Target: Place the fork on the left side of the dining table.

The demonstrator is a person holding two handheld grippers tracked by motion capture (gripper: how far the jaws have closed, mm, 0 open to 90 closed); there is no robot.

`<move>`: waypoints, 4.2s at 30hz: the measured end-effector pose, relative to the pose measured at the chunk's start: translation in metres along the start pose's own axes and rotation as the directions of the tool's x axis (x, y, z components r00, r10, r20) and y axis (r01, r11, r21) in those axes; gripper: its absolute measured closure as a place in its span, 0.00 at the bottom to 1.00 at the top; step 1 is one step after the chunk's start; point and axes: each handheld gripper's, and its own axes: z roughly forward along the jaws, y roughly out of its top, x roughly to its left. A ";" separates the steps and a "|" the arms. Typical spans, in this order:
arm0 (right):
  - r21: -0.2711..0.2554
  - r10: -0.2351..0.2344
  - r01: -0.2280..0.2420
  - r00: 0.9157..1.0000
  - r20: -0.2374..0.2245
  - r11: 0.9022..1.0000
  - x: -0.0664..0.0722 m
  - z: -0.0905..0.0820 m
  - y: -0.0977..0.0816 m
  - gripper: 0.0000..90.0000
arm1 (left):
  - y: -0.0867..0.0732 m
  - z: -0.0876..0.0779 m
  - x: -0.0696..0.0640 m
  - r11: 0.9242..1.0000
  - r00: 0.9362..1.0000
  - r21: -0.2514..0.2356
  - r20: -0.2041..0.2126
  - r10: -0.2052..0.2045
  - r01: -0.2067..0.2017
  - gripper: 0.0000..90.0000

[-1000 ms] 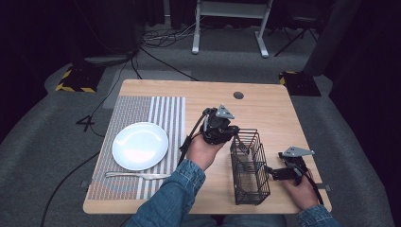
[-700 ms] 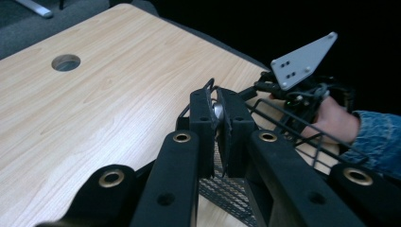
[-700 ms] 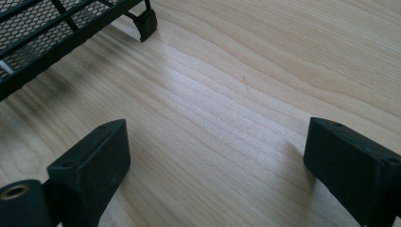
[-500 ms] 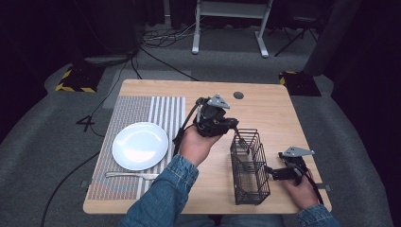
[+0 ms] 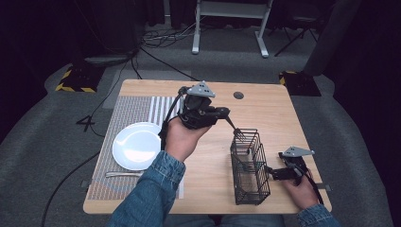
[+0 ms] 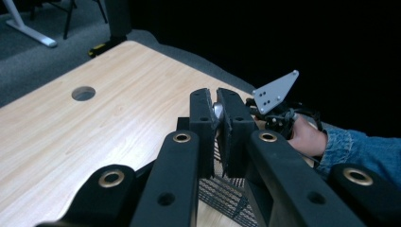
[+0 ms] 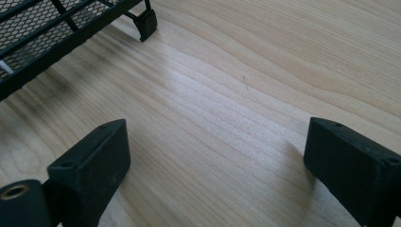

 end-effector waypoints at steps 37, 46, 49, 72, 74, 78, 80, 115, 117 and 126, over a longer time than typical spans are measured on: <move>0.000 0.000 0.000 1.000 0.002 1.000 0.000 0.000 0.000 0.09 | -0.029 -0.077 0.107 0.991 0.971 -0.116 -0.222 -0.090 0.065 0.95; 0.001 0.004 -0.004 1.000 0.008 1.000 0.000 0.000 0.000 0.09 | -0.041 -0.081 0.150 0.985 0.961 -0.120 -0.230 -0.153 0.128 0.95; 0.001 0.006 -0.006 1.000 0.009 1.000 0.000 0.000 0.000 0.09 | -0.046 -0.084 0.161 0.983 0.955 -0.113 -0.243 -0.169 0.145 0.95; 0.000 0.020 -0.020 0.999 0.025 1.000 0.000 0.000 0.000 0.09 | -0.094 -0.093 0.203 0.957 0.915 -0.098 -0.280 -0.291 0.275 0.95; 0.000 0.020 -0.020 0.999 0.025 1.000 0.000 0.000 0.000 0.09 | -0.101 -0.091 0.207 0.951 0.908 -0.096 -0.282 -0.309 0.293 0.95; 0.000 0.021 -0.021 0.999 0.026 1.000 0.000 0.000 0.000 0.09 | -0.112 -0.086 0.216 0.940 0.894 -0.087 -0.292 -0.340 0.329 0.95; 0.000 0.021 -0.021 0.999 0.026 1.000 0.000 0.000 0.000 0.09 | -0.117 -0.084 0.221 0.935 0.887 -0.079 -0.298 -0.353 0.345 0.95; 0.000 0.024 -0.024 0.999 0.029 1.000 0.000 0.000 0.000 0.09 | -0.145 -0.075 0.260 0.866 0.783 -0.044 -0.406 -0.471 0.498 0.70; -0.001 0.025 -0.025 0.999 0.030 1.000 0.000 0.000 0.000 0.09 | -0.147 -0.075 0.262 0.861 0.779 -0.048 -0.403 -0.480 0.506 0.68; -0.001 0.025 -0.025 0.999 0.030 1.000 0.000 0.000 0.000 0.09 | -0.158 -0.078 0.270 0.836 0.745 -0.043 -0.431 -0.509 0.547 0.64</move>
